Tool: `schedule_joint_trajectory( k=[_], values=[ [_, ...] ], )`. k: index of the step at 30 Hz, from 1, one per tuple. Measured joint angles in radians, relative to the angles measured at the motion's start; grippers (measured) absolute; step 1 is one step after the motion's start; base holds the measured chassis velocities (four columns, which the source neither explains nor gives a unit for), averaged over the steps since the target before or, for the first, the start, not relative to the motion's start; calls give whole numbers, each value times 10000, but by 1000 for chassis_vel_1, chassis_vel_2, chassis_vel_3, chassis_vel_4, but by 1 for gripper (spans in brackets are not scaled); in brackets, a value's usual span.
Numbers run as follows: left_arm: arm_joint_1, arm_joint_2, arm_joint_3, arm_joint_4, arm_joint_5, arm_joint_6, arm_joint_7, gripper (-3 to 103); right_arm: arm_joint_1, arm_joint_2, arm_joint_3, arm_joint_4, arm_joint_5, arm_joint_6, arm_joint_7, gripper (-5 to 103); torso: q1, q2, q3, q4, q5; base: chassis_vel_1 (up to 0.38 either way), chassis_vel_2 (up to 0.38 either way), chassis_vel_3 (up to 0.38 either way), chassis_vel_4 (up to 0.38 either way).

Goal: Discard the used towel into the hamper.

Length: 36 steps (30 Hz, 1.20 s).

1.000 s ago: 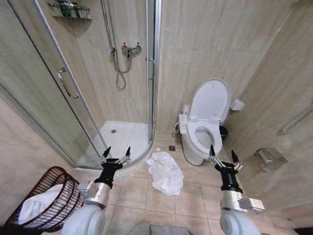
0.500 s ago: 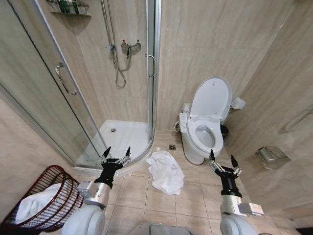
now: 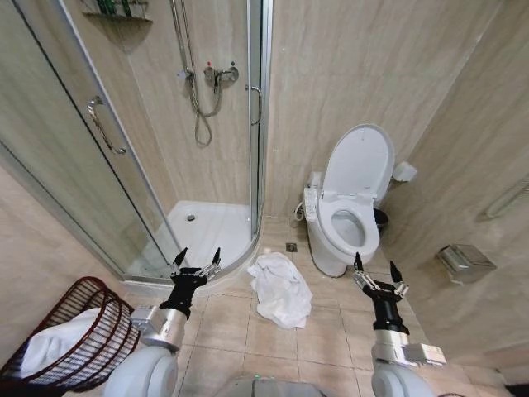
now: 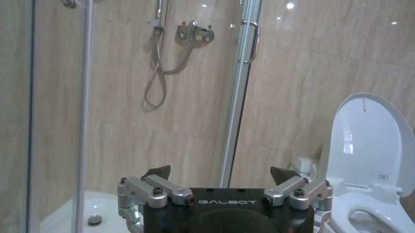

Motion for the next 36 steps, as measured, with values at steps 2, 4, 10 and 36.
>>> schedule_joint_trajectory(
  k=[2, 4, 10, 36],
  values=[
    [0, 0, 0, 0, 0, 0, 0, 100, 77, 0, -3, 21, 0, 0, -1, 100, -29, -63, -36, 0, 0, 0, 0, 0, 0],
    [0, 0, 0, 0, 0, 1, 0, 100, 201, 0, -17, 29, 7, 22, 41, 100, -69, -160, -92, 0, 0, 0, 0, 0, 0],
    [0, 0, 0, 0, 0, 0, 0, 100, 485, 0, -181, 48, 209, 104, 558, 100, -166, -395, -227, 1, 0, 0, 0, 0, 0],
    [0, 0, 0, 0, 0, 0, 0, 100, -41, 0, -216, -1422, -344, -805, 496, 100, -658, -1524, -862, 1, 4, 0, 0, 0, 0]
  ],
)
